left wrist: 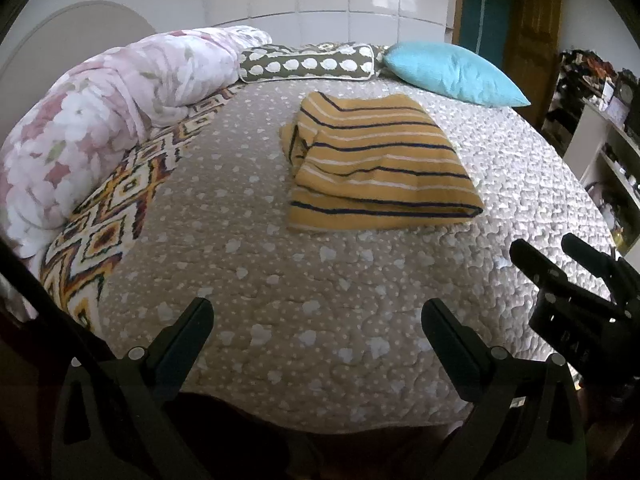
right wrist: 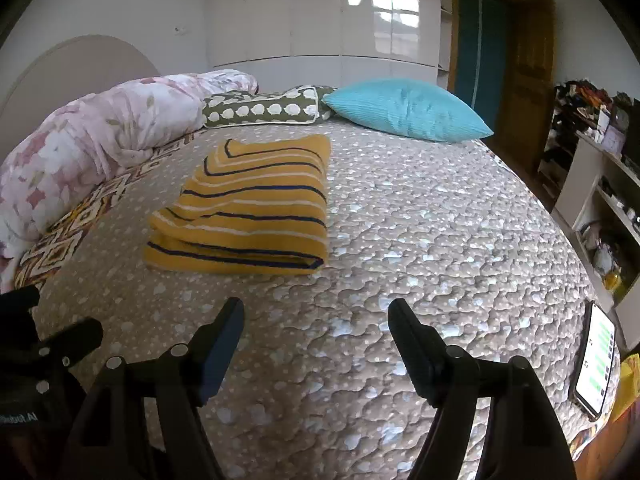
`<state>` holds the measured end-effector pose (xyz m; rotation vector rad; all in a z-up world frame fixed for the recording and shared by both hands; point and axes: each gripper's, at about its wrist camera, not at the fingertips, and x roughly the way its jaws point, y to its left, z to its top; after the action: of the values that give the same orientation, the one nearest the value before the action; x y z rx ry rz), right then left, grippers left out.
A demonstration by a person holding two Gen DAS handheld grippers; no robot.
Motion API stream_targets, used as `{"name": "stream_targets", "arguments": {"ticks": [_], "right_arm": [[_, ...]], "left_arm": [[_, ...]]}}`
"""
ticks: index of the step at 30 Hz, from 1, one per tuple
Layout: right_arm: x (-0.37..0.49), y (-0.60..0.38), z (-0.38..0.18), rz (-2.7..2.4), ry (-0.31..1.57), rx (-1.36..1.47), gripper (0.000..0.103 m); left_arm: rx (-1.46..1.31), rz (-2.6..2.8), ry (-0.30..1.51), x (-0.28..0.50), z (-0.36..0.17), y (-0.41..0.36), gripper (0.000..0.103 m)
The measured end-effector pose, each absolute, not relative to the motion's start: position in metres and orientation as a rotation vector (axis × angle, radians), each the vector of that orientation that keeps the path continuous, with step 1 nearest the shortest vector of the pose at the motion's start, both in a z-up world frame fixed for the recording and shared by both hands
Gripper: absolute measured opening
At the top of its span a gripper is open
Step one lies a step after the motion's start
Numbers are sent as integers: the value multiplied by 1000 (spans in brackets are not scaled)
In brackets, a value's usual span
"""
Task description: Fold small clothes
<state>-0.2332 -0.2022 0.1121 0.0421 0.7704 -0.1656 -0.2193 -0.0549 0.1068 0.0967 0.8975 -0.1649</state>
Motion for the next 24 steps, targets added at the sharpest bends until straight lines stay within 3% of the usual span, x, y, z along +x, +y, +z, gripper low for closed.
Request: {"name": "stream_targets", "arguments": {"ticks": [24], "right_arm": [[-232, -205, 101, -175, 790, 48, 79]], "left_arm": [[96, -187, 938, -218, 94, -61, 103]]}}
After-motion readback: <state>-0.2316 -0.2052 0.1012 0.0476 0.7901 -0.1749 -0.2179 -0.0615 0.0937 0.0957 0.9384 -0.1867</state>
